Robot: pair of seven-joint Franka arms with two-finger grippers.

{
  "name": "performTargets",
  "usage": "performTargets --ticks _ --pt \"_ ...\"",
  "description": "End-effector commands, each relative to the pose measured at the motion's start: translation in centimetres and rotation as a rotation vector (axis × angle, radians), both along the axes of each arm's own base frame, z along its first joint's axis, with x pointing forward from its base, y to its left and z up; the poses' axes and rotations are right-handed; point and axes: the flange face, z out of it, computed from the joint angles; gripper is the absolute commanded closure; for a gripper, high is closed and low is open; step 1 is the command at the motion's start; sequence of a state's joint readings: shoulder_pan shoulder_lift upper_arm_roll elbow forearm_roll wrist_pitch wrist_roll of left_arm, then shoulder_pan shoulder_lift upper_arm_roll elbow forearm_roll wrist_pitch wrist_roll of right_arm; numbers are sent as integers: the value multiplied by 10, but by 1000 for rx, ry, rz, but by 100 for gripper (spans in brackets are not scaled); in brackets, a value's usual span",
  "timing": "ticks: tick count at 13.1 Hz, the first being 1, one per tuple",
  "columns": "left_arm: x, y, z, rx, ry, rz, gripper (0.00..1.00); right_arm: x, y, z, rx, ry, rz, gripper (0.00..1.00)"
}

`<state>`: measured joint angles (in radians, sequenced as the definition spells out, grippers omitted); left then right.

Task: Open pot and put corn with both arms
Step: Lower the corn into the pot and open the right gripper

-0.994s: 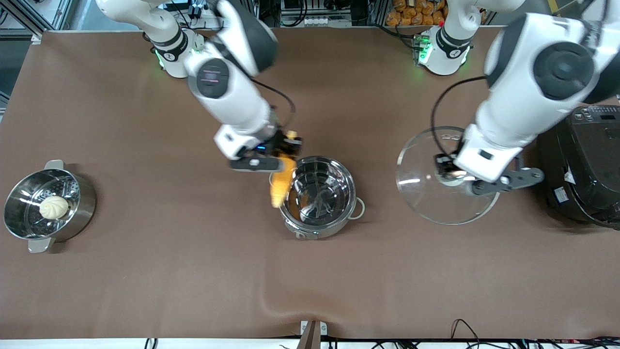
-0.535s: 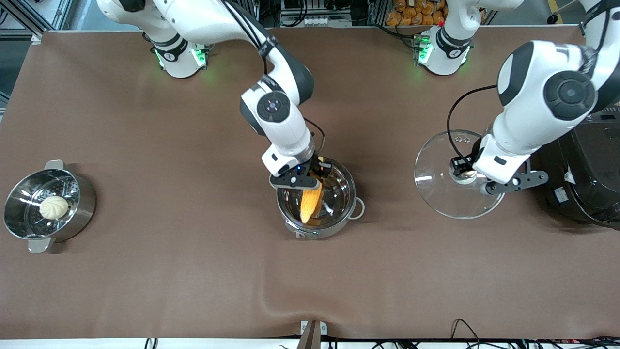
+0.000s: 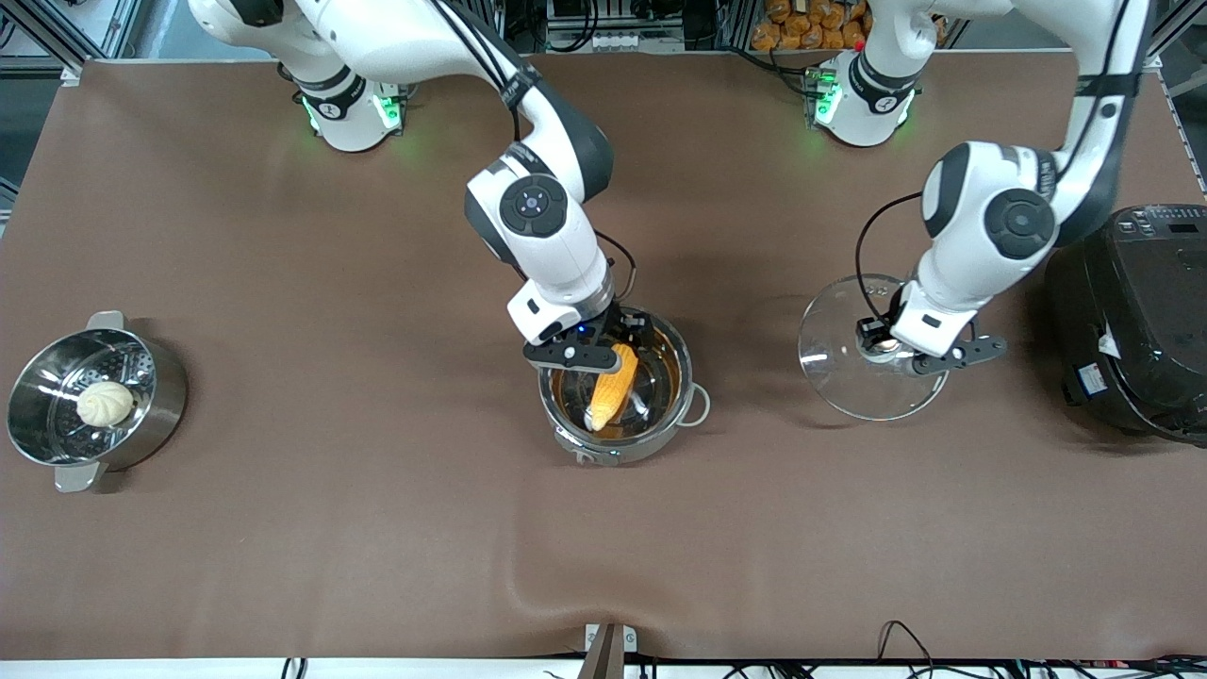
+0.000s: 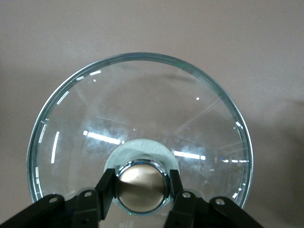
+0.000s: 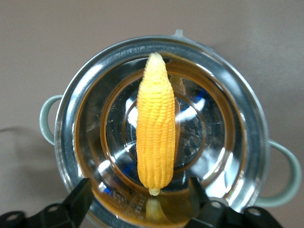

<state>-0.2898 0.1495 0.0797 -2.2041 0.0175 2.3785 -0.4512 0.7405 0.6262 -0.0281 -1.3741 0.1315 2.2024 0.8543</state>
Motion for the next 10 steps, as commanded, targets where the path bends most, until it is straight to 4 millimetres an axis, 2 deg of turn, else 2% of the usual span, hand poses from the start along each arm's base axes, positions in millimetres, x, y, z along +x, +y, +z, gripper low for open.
performTargets --ticks 1,2,3,5,7,8,9,10 --pt "-19 3 -22 -8 -57 -27 100 12 -61 58 -66 64 -33 0" --pt "-23 4 -32 -1 -69 -41 100 18 -93 76 -116 88 -3 0" --pt "-27 6 -43 -3 -83 -41 100 33 -137 94 -156 79 27 0" --pt "-26 10 -63 -1 -79 -35 100 56 -210 104 -161 97 26 0" --pt "-27 10 -73 3 -65 -36 100 58 -274 127 -171 109 132 0" --pt "-26 11 -80 7 -54 -35 93 56 -314 137 -173 106 218 0" --pt "-25 12 -82 8 -51 -30 62 48 -352 150 -167 91 260 0" --pt "-23 10 -80 7 -55 -32 1 38 -381 167 -163 78 247 0"
